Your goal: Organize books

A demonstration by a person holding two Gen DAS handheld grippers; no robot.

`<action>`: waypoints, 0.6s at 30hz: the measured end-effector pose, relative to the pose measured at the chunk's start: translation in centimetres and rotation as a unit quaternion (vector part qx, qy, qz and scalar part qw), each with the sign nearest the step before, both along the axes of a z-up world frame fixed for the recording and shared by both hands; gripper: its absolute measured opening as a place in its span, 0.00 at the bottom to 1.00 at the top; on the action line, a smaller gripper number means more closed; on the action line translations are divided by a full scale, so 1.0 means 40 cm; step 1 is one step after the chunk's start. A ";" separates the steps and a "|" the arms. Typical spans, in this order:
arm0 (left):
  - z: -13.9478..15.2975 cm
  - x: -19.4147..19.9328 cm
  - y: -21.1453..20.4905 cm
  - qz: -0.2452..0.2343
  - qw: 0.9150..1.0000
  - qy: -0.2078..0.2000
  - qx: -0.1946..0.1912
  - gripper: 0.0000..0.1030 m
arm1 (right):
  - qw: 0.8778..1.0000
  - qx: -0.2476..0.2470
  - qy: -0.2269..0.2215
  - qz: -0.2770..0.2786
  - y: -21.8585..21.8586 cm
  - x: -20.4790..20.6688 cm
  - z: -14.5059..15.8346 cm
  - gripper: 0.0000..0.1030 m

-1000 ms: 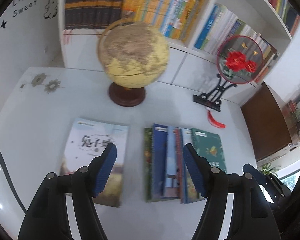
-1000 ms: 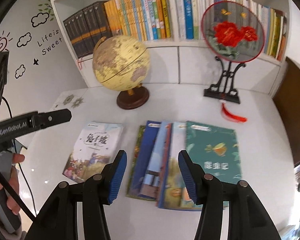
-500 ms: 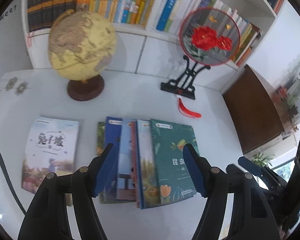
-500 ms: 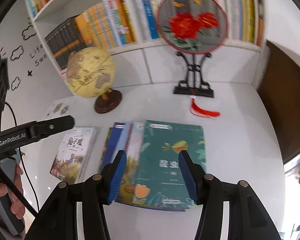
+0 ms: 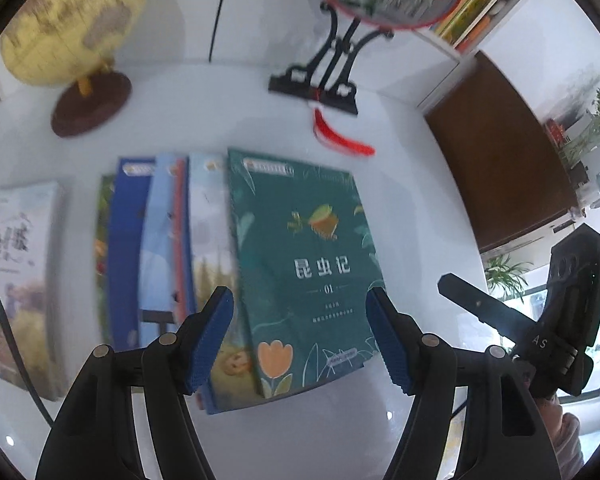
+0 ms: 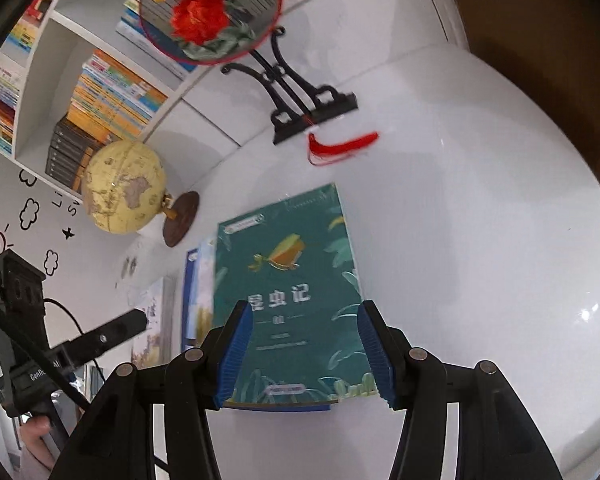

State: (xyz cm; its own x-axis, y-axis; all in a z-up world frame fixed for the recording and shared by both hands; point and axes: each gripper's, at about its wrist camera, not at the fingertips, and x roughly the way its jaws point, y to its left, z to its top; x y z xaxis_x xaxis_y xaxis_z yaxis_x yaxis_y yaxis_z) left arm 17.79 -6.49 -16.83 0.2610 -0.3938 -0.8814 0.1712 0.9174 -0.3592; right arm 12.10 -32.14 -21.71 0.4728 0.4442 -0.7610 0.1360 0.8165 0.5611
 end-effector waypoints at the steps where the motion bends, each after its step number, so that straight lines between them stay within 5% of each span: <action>1: -0.015 0.001 -0.002 0.004 1.000 0.008 0.001 0.65 | 1.000 -0.003 0.006 0.001 -0.002 0.007 -0.016 0.51; 10: -0.095 -0.002 0.001 0.010 0.999 0.044 -0.007 0.65 | 0.998 0.019 0.049 0.022 0.008 0.031 -0.138 0.51; 18: -0.134 -0.002 0.017 0.018 0.997 0.071 -0.022 0.65 | 0.998 0.022 0.059 0.028 0.020 0.036 -0.169 0.51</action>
